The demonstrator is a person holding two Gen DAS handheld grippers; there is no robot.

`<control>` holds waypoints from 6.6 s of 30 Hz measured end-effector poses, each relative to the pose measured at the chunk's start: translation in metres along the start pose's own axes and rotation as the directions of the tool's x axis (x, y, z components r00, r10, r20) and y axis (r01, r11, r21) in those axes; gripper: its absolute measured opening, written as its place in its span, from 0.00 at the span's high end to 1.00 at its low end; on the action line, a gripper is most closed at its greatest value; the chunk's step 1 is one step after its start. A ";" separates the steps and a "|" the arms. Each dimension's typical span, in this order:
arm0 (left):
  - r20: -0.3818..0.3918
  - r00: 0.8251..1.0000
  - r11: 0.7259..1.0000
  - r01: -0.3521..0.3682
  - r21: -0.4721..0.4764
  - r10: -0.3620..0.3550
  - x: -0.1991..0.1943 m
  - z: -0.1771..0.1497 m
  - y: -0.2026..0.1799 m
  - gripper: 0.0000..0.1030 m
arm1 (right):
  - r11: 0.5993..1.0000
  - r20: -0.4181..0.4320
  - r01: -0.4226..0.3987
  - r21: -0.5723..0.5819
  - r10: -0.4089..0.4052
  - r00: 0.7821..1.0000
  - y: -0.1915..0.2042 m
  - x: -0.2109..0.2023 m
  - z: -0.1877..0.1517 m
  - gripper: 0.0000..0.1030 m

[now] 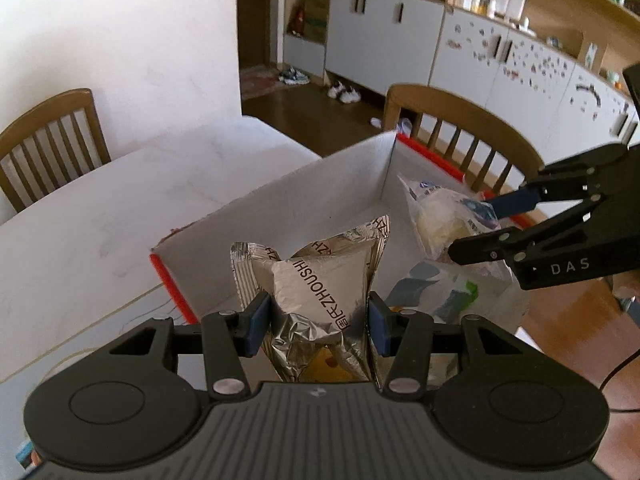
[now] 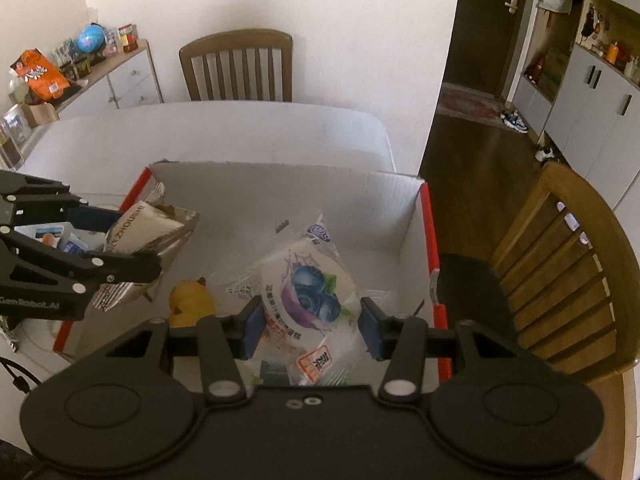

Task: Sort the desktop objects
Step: 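Lower both bags into the shoebox and open both grippers, then raise both open grippers out of the shoebox, then move both open grippers back over the table toward the remaining snacks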

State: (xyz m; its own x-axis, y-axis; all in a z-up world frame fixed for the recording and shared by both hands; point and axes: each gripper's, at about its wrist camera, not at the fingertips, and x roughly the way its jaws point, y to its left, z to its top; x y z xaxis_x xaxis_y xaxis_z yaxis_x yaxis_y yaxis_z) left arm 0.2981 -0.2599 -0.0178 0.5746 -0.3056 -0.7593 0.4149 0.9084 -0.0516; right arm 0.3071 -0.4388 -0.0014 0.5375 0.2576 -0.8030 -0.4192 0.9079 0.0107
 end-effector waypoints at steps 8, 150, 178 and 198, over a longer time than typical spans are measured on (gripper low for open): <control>-0.060 0.998 0.997 -0.007 0.076 0.012 0.027 0.010 -0.007 0.52 | 1.000 -0.053 -0.001 -0.010 0.000 0.999 -0.001 0.032 0.008 0.52; 0.136 0.989 0.989 -0.034 -0.143 0.053 -0.195 -0.236 0.178 0.01 | 0.998 0.124 -0.068 -0.016 0.069 0.990 0.295 -0.012 -0.029 0.03; 0.049 0.997 0.987 -0.050 -0.151 0.058 -0.124 -0.258 0.172 0.01 | 0.993 0.008 -0.088 -0.075 0.089 0.996 0.316 0.074 -0.020 0.06; 0.029 0.997 0.975 -0.070 -0.210 0.078 -0.107 -0.252 0.186 0.02 | 0.998 -0.053 -0.025 -0.065 0.022 0.998 0.308 0.136 -0.015 0.12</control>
State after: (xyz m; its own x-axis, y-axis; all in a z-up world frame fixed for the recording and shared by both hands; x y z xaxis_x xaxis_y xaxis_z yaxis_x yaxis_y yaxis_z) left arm 0.1356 0.0133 -0.1092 0.6254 -0.2425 -0.7417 0.2164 0.9671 -0.1337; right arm 0.2396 -0.1289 -0.1163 0.4887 0.2597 -0.8329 -0.4797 0.8774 -0.0079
